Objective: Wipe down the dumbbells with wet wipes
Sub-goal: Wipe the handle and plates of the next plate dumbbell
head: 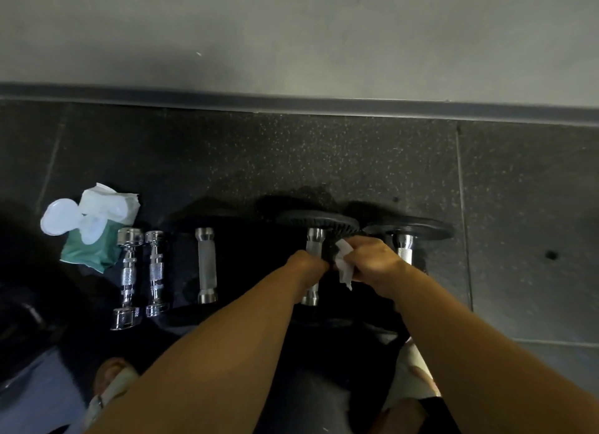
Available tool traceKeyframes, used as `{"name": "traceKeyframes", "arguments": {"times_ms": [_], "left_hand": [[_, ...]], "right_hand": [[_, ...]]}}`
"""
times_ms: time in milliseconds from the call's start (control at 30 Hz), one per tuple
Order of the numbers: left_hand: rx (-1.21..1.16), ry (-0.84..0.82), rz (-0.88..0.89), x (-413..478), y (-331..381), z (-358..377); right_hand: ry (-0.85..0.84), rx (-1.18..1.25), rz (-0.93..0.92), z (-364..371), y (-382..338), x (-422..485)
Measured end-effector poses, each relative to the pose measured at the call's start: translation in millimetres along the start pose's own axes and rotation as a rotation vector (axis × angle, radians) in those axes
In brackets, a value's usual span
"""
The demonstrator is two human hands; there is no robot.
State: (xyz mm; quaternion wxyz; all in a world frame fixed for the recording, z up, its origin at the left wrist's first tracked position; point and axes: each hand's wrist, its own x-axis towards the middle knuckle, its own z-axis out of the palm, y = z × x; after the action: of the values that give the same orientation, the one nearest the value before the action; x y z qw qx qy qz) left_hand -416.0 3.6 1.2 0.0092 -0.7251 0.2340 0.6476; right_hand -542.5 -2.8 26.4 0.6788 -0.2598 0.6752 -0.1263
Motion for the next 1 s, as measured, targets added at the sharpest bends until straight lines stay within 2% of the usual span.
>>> {"name": "traceKeyframes", "arguments": {"times_ms": [133, 467, 700, 1000], "left_hand": [[-0.009, 0.014, -0.044, 6.5, -10.1, 5.9], [-0.183, 0.028, -0.014, -10.9, -25.4, -3.4], [-0.279, 0.057, 0.078, -56.0, -36.3, -34.2], [-0.277, 0.12, 0.259, -149.4, -49.7, -94.7]], "right_hand": [[-0.02, 0.014, -0.02, -6.3, 0.7, 2.3], [-0.041, -0.02, -0.01, 1.3, -12.3, -6.2], [-0.068, -0.057, -0.062, 15.1, -35.1, -46.4], [-0.105, 0.179, -0.145, 66.2, -57.6, -134.2]]}}
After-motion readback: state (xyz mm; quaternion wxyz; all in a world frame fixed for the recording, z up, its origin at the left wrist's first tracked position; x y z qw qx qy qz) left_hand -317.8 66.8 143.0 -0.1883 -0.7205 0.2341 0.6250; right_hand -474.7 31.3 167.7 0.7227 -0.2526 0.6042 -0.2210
